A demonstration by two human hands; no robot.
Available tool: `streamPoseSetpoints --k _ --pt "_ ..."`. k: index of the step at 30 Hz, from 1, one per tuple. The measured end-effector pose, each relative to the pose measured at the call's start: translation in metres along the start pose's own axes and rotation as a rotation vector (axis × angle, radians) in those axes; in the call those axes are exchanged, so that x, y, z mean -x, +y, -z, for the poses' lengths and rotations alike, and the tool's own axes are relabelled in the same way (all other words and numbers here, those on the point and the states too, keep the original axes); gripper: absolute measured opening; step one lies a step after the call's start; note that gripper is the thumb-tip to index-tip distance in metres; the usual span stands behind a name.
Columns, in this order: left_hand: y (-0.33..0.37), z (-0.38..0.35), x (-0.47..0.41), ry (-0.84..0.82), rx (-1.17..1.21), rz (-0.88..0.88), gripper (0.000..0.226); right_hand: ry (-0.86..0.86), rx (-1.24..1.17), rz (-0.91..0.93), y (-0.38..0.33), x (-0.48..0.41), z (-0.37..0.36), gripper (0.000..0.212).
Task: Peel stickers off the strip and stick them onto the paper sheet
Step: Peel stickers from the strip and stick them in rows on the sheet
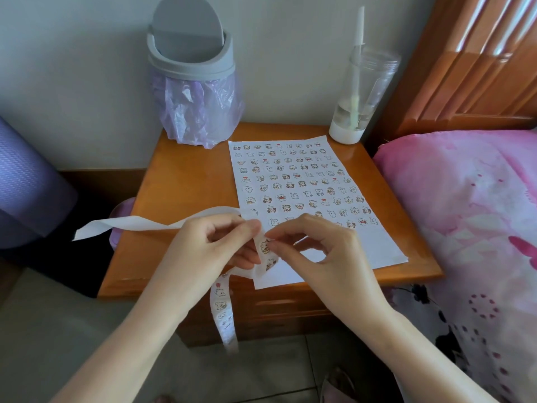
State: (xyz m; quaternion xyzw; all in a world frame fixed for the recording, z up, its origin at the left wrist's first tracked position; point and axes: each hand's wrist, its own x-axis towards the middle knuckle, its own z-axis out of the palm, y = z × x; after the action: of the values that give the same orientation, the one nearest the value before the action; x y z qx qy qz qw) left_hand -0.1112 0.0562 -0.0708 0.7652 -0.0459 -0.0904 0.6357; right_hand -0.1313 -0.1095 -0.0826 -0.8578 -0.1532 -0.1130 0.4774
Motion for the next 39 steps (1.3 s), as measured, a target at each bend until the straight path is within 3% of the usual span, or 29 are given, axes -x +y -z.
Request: streamPoseSetpoints --k 15,27,32,39 --pt "-0.003 -0.002 -0.001 0.047 -0.026 0.029 0.022 0.003 0.017 0.05 0.0 0.0 -0.002 0.012" --pt "-0.01 0.0 -0.002 0.156 -0.304 -0.09 0.023 -0.05 -0.214 -0.251 -0.003 -0.016 0.039 0.005" --pt "-0.016 0.0 -0.002 0.146 -0.367 -0.124 0.022 -0.047 -0.04 -0.498 0.023 -0.024 0.075 0.004" --pt "-0.021 -0.002 -0.005 0.091 -0.428 -0.116 0.019 -0.147 0.076 -0.592 0.044 -0.023 0.082 0.005"
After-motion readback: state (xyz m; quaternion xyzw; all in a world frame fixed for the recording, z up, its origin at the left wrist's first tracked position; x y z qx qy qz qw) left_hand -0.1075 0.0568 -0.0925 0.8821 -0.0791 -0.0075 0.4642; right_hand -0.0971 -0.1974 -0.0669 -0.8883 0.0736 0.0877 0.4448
